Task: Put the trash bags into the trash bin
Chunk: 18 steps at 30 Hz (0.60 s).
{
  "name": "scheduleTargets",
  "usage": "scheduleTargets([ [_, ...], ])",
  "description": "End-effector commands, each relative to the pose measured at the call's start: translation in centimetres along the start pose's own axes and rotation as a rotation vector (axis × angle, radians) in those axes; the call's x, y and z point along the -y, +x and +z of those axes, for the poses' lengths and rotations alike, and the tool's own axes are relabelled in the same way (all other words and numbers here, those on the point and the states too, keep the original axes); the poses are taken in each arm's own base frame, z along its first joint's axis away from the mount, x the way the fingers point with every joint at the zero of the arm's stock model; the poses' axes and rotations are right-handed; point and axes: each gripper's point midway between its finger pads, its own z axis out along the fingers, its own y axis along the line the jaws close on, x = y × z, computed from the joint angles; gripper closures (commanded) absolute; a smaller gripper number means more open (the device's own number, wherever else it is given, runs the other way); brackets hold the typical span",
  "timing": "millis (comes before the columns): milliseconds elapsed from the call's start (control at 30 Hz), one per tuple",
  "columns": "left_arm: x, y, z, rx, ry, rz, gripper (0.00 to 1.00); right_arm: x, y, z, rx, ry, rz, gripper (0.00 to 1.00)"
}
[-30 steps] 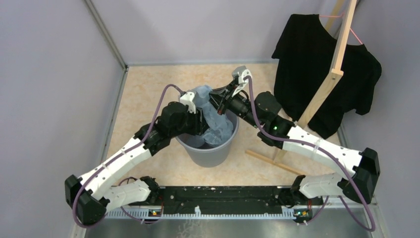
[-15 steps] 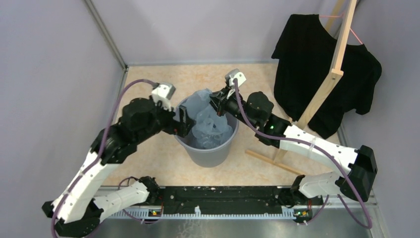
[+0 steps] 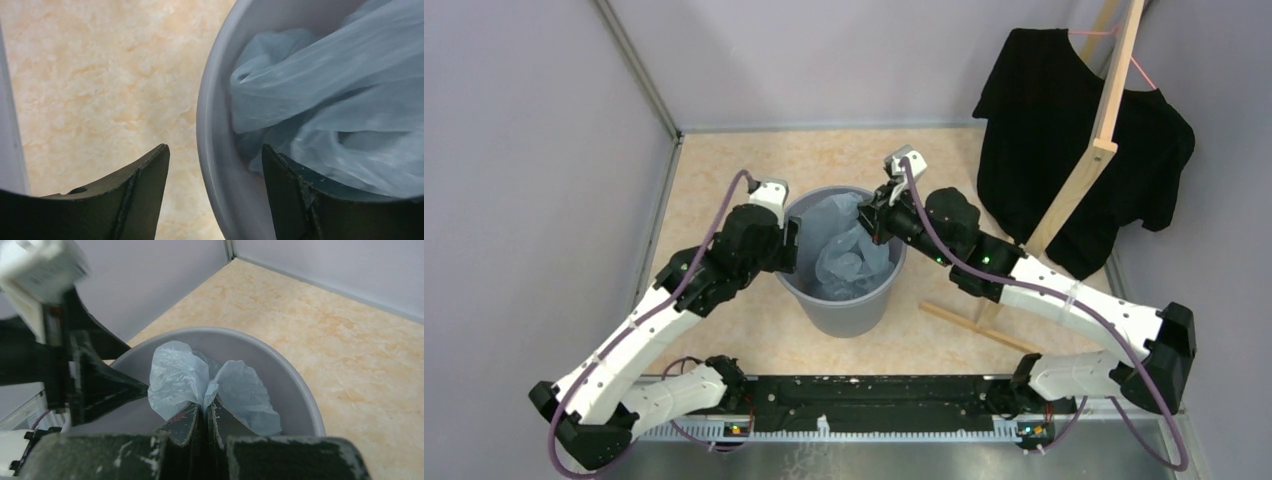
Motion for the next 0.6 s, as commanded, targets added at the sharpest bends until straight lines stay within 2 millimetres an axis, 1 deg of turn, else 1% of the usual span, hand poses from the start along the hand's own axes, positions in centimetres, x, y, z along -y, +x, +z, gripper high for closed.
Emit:
scheduleTargets([
  [0,-1.7,-0.4,2.5,0.058,-0.092,0.033,0.31,-0.1,-5.0,-2.1,0.129,0.031,0.052,1.0],
  [100,-3.1,-1.0,3.8,0.088,-0.128,0.03,0.41,0.1,-5.8,-1.6,0.149,0.052,0.052,1.0],
  [233,-4.4,-3.2,5.3,0.153,-0.134,-0.011,0.53,0.0,-6.7,-0.4,0.172,0.059,0.07,1.0],
  [300,-4.4,-4.2,6.1,0.171,-0.13,-0.029,0.58,-0.2,-6.8,0.2,0.179,0.058,0.084,1.0],
  [400,-3.7,-5.6,7.5,0.195,-0.104,-0.054,0.72,-0.1,-6.9,0.9,0.18,0.066,0.088,1.0],
  [433,-3.4,-6.2,7.8,0.208,-0.093,-0.061,0.75,0.0,-7.0,1.1,0.178,0.073,0.082,1.0],
  [567,-3.3,-8.0,8.6,0.25,-0.097,-0.085,0.81,0.7,-7.4,1.3,0.185,0.116,0.044,1.0],
])
